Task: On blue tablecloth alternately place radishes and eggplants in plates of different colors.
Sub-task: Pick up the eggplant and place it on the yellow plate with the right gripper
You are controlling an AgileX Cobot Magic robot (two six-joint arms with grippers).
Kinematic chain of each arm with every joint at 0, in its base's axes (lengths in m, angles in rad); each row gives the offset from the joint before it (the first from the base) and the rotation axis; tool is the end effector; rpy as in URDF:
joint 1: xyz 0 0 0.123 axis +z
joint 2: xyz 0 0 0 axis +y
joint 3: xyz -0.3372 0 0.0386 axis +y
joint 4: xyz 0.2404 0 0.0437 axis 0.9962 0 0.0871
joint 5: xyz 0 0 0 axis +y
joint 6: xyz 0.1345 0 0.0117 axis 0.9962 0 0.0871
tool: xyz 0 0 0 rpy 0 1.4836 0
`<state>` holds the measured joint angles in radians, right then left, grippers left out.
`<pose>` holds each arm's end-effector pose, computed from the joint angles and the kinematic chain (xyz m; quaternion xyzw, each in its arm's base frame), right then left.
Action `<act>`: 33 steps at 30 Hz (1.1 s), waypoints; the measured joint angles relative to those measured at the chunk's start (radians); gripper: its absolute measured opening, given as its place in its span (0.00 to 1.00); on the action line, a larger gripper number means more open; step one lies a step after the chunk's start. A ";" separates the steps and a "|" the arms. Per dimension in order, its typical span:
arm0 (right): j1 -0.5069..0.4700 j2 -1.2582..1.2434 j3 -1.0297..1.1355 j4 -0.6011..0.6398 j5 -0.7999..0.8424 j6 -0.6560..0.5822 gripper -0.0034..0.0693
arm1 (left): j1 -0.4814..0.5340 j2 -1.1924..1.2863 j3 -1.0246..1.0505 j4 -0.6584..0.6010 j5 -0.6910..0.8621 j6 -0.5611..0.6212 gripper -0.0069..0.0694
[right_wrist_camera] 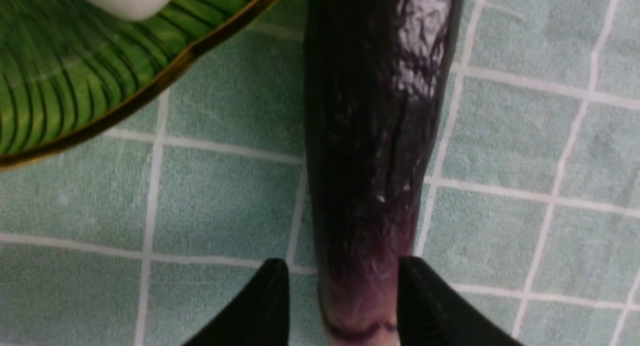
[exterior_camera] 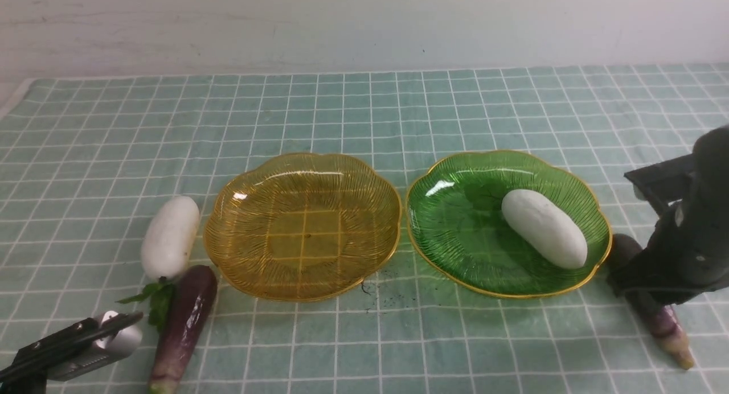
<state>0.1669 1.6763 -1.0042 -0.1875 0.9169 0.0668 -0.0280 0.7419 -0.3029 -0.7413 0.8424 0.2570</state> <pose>0.2987 0.0301 0.2057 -0.1041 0.9911 -0.0717 0.0430 0.0705 -0.0701 0.2159 -0.0543 0.9328 -0.2887 0.2088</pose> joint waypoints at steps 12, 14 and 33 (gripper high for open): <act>-0.003 0.125 0.010 -0.071 -0.028 0.005 0.64 | 0.000 0.000 0.000 0.001 0.000 0.000 0.13; -0.003 0.129 0.002 -0.071 -0.001 0.005 0.60 | 0.000 0.000 0.000 0.001 0.000 0.000 0.13; -0.003 -0.119 -0.246 0.023 0.302 0.074 0.41 | 0.000 0.000 0.000 0.001 0.000 0.000 0.13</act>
<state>0.1639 1.5576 -1.2499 -0.1644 1.2192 0.1404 -0.0280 0.7419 -0.3029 -0.7405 0.8424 0.2570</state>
